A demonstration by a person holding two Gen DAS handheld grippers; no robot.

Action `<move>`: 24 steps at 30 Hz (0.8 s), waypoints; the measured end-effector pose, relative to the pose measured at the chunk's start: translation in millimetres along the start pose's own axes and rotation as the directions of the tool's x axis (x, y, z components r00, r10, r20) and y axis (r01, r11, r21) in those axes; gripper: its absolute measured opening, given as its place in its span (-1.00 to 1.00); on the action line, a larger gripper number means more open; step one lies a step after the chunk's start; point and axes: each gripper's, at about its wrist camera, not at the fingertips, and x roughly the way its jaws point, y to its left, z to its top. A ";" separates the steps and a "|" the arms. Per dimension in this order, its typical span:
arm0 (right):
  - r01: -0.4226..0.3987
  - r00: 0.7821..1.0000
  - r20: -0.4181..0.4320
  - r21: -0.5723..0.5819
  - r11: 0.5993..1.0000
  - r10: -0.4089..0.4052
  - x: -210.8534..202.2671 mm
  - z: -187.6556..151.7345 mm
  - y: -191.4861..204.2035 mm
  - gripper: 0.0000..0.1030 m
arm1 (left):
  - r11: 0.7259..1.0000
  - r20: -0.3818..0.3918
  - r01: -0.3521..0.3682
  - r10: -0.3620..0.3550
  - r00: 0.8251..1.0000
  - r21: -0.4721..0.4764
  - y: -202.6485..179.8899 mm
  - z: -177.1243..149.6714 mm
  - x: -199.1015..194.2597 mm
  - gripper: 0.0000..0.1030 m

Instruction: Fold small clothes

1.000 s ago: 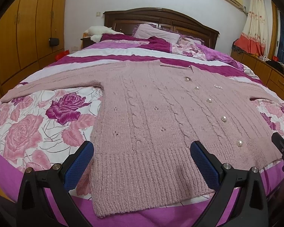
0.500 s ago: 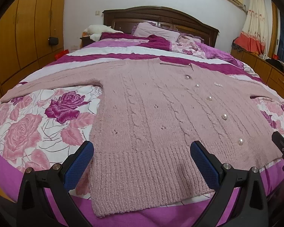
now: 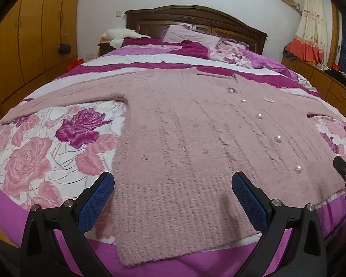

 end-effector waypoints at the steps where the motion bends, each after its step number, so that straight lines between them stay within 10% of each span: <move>1: -0.002 1.000 -0.004 -0.008 1.000 0.002 2.5 1.2 1.3 1.00 | 1.000 -0.006 0.003 -0.003 1.000 -0.008 2.7 0.6 0.9 0.64; 8: -0.026 1.000 -0.005 -0.055 0.998 0.026 18.7 26.3 39.2 1.00 | 0.996 0.028 0.035 -0.032 0.999 -0.083 32.9 15.7 -5.4 0.64; 16: -0.013 0.999 0.026 -0.335 0.942 0.023 42.5 79.5 169.5 0.99 | 0.978 0.063 0.023 -0.011 0.998 -0.205 97.8 41.0 -10.7 0.64; 24: -0.200 0.975 0.015 -0.388 0.900 0.223 54.9 125.7 284.0 0.99 | 0.961 0.083 -0.026 0.051 0.995 -0.275 161.1 75.7 -7.2 0.64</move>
